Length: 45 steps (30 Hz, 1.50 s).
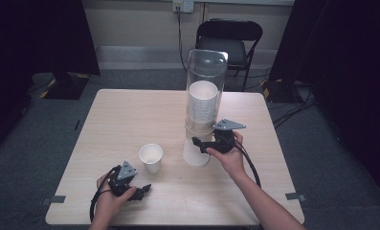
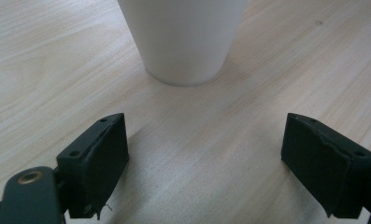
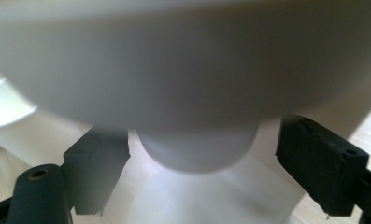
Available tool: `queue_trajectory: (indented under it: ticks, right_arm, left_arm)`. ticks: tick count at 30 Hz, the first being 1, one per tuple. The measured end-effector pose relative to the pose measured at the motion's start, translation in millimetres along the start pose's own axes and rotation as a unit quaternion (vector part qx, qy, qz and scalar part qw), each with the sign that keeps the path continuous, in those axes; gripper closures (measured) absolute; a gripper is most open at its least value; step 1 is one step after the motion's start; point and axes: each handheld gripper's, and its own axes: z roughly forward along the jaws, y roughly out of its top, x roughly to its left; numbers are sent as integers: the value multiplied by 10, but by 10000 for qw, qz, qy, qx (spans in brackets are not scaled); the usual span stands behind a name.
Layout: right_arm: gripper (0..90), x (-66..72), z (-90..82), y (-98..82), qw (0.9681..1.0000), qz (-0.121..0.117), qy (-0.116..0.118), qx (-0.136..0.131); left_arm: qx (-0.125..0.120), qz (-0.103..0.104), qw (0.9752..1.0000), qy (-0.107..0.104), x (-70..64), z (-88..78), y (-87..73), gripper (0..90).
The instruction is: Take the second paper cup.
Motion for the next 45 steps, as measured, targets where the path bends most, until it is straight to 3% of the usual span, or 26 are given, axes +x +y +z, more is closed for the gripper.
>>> queue_trajectory:
  ticks: [5,13,17,21,27,34,45]
  right_arm:
    - [193,13,15,49,9999,31,46,-114]
    - [209,49,9,166,9996,-123,-17,-263]
    - [314,69,14,155,9992,-261,-29,-287]
    - [325,50,9,139,9991,-307,18,-306]
    - [334,52,19,58,9975,-432,10,-556]
    - [342,60,22,32,9972,-537,-24,-511]
    - [346,44,22,25,9978,-497,53,-440]
  left_arm:
    - [1,6,10000,-2,1,0,0,144]
    - [0,6,10000,-1,1,1,0,144]
    - [10,8,10000,-1,1,-1,1,143]
    - [4,9,10000,4,1,0,1,143]
    - [8,6,10000,4,0,0,0,143]
    - [16,21,10000,8,1,-1,0,143]
    - [24,23,10000,29,-2,-2,0,144]
